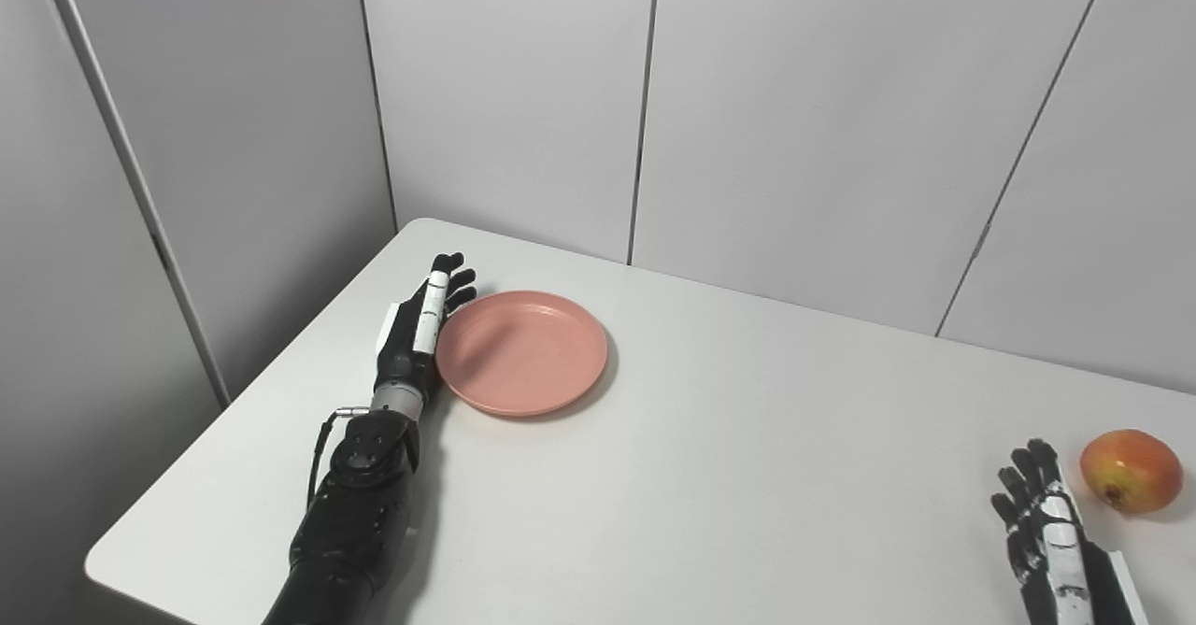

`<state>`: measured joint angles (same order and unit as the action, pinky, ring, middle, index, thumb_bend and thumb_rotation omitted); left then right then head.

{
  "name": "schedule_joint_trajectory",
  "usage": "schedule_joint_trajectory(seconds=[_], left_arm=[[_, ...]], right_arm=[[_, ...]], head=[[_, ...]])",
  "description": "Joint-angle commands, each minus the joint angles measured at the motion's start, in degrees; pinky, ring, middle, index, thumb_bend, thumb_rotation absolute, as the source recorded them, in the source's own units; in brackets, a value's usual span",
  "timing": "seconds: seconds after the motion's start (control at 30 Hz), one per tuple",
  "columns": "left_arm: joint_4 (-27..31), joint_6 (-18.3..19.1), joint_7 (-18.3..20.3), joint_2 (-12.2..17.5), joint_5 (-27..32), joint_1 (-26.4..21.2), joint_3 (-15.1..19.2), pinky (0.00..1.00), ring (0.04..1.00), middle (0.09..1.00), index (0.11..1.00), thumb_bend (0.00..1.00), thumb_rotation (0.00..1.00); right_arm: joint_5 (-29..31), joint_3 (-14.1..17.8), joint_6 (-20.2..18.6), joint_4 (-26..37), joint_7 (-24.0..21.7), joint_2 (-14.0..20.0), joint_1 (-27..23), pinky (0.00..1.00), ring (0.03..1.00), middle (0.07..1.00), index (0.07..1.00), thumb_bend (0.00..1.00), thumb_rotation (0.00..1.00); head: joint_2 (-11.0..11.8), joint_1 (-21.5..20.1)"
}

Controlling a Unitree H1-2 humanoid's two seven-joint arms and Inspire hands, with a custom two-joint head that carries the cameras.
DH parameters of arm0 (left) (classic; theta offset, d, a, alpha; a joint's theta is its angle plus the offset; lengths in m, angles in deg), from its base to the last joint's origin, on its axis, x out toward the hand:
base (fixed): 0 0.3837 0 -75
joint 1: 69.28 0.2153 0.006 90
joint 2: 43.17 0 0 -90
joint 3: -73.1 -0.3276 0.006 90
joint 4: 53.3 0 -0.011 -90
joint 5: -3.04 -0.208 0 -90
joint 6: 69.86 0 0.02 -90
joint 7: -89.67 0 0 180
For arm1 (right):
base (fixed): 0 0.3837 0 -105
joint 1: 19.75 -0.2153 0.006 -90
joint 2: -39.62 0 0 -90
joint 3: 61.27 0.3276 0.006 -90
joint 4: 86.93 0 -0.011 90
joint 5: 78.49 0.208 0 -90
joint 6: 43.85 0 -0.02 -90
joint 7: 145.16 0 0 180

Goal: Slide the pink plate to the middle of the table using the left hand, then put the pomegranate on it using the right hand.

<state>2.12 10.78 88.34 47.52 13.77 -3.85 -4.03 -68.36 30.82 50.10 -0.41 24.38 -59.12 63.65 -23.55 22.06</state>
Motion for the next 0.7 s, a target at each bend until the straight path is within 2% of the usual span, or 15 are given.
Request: schedule_joint_trajectory(seconds=[0.0,0.3,0.37,0.47,0.67], left_arm=[[1.4,0.3,1.3,0.0,-0.8,-1.0,-1.1,0.85,0.879,0.874,0.860,0.78,1.00],[4.9,1.9,2.2,-1.9,-0.8,-1.0,-3.2,0.88,0.890,0.887,0.877,0.78,1.00],[5.6,2.5,2.4,-2.6,-0.9,-1.2,-3.9,0.93,0.908,0.912,0.899,0.80,1.00],[6.2,3.2,2.6,-3.3,-1.4,-1.3,-4.8,0.94,0.919,0.920,0.911,0.80,1.00],[6.4,4.2,2.6,-4.3,-2.2,-1.4,-6.5,0.92,0.917,0.922,0.919,0.80,1.00]], right_arm=[[0.5,0.4,0.7,1.7,0.1,0.2,-1.4,1.00,1.000,1.000,1.000,0.37,0.91],[-0.5,0.2,0.7,2.0,0.7,0.0,-1.4,1.00,1.000,1.000,1.000,0.42,0.91],[-0.9,0.2,0.8,2.1,0.8,-0.1,-1.3,1.00,1.000,1.000,1.000,0.42,0.90],[-0.9,0.0,0.8,2.3,0.9,0.0,-1.3,1.00,1.000,1.000,1.000,0.42,0.91],[-0.8,0.0,0.7,2.1,0.9,0.1,-1.4,1.00,1.000,1.000,1.000,0.42,0.91]], head=[[-0.1,0.1],[-0.3,-0.3],[-0.4,-0.2],[-0.6,-0.2],[-0.7,-0.4]])
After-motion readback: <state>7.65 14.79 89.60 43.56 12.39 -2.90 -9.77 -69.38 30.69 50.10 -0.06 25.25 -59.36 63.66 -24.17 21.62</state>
